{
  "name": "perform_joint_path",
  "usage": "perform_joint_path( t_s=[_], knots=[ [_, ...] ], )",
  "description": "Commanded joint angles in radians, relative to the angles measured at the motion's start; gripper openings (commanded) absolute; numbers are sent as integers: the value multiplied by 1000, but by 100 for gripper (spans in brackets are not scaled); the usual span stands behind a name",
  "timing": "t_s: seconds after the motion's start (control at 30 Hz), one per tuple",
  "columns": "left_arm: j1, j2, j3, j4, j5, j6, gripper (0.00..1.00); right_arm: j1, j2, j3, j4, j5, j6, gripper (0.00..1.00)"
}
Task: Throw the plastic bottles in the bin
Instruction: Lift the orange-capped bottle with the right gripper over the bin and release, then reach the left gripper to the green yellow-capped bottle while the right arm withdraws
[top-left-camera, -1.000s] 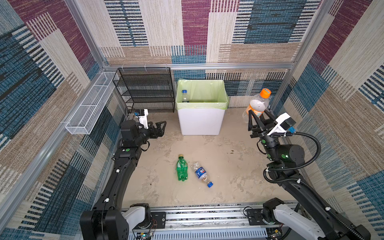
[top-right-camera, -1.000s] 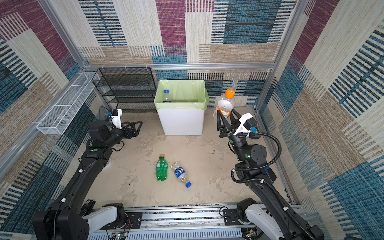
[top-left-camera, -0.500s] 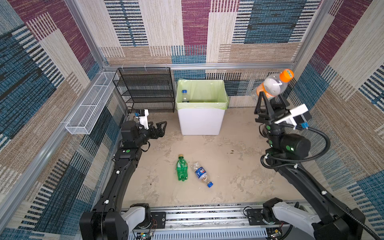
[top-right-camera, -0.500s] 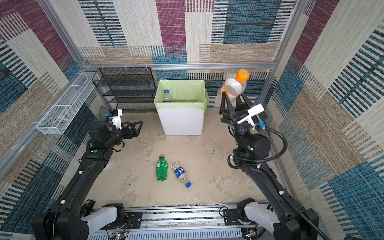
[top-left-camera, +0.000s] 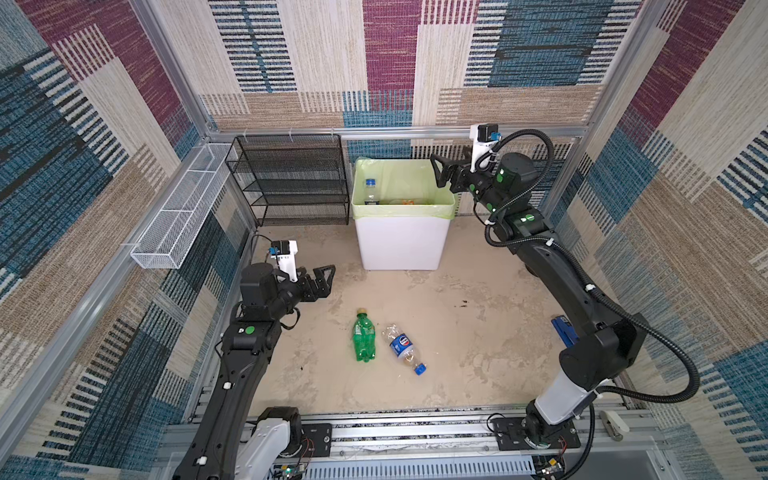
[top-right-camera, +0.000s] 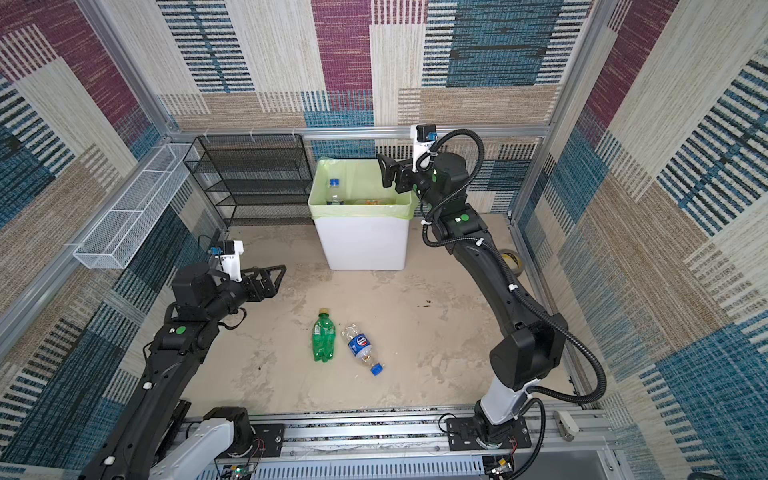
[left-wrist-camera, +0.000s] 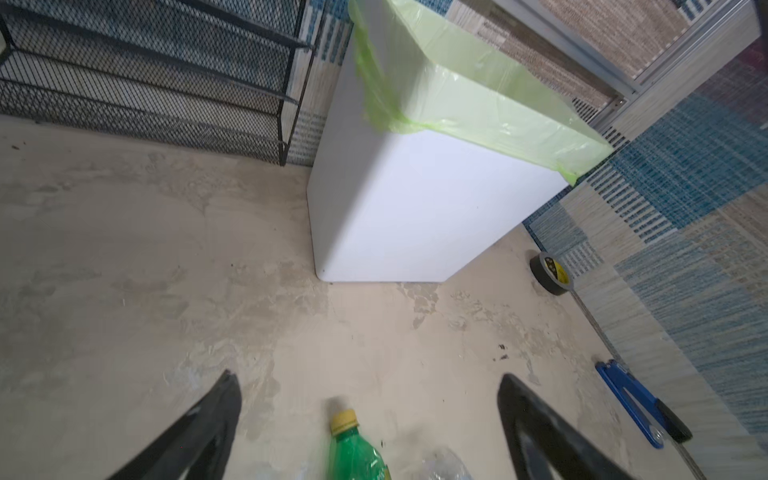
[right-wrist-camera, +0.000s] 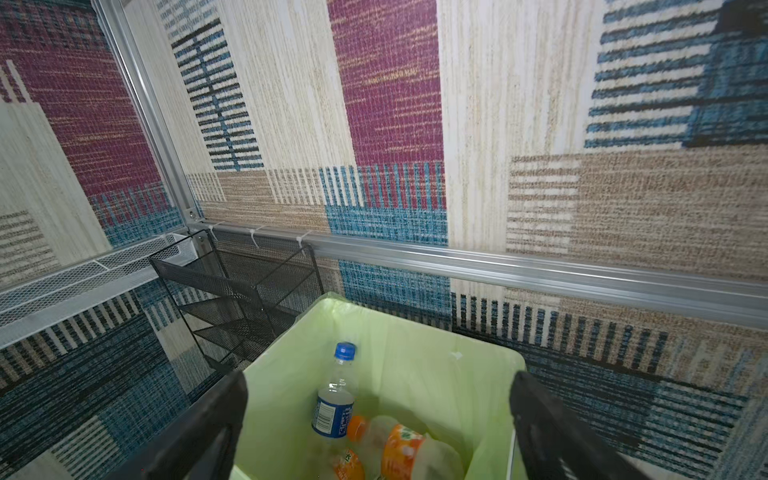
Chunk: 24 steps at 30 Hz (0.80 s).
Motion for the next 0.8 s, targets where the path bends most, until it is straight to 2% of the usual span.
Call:
perform_joint_path(
  t_s=[0.0, 0.23, 0.5, 0.77],
  knots=[
    [-27, -35, -25, -98, -36, -42, 97, -5, -50, -54, 52, 47, -10, 99],
    [-186, -35, -102, -136, -119, -119, 98, -24, -234, -332, 208, 116, 24, 99],
    [-331, -1, -234, -101, -163, -289, 99, -45, -425, -635, 239, 245, 79, 100],
    [-418, 132, -282, -57, -198, -351, 99, -94, -559, -910, 217, 314, 162, 100]
  ],
)
